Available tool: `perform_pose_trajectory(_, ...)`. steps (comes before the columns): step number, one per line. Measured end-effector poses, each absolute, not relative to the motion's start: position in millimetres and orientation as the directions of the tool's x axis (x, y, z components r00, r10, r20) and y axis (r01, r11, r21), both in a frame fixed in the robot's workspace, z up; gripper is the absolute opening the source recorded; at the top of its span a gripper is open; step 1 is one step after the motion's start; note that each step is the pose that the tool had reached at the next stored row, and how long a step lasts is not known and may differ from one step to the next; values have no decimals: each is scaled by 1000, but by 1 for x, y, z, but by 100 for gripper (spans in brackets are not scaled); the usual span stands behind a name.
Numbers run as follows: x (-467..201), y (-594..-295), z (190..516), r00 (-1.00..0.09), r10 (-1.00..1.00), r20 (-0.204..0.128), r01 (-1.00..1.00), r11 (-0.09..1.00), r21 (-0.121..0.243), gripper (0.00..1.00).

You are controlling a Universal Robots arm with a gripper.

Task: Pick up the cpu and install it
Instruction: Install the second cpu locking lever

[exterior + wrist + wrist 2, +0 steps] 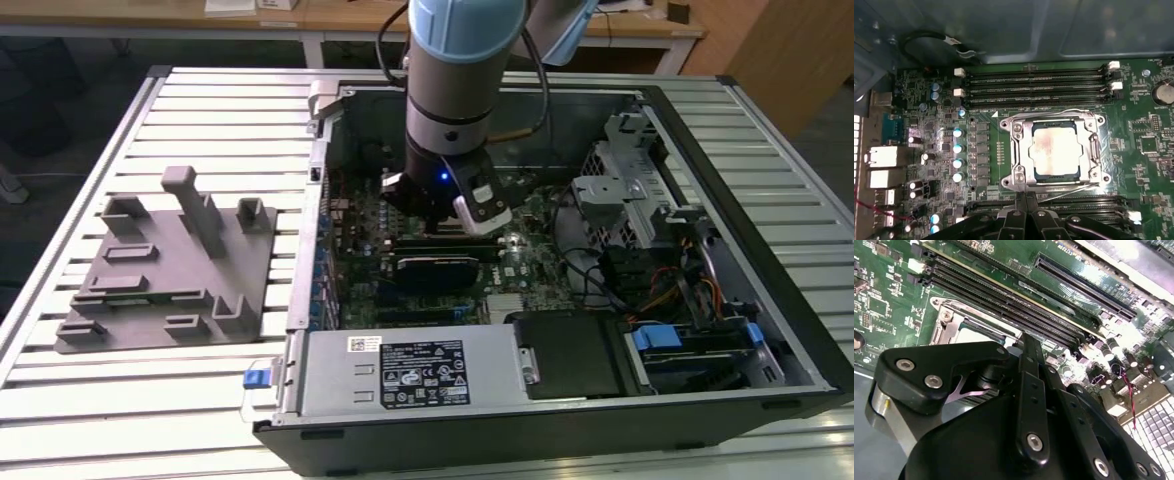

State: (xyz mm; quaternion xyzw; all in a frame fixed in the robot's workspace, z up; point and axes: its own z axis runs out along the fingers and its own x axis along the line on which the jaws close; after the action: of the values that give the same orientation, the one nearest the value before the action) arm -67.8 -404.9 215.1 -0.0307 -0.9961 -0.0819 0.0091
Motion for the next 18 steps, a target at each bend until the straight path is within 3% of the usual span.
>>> perform_pose_trajectory(5,-68,-406,211,-998,56,24,59,982,181,11)
perform_pose_trajectory(18,-71,-412,207,-1000,-10,24,-6,982,188,11)
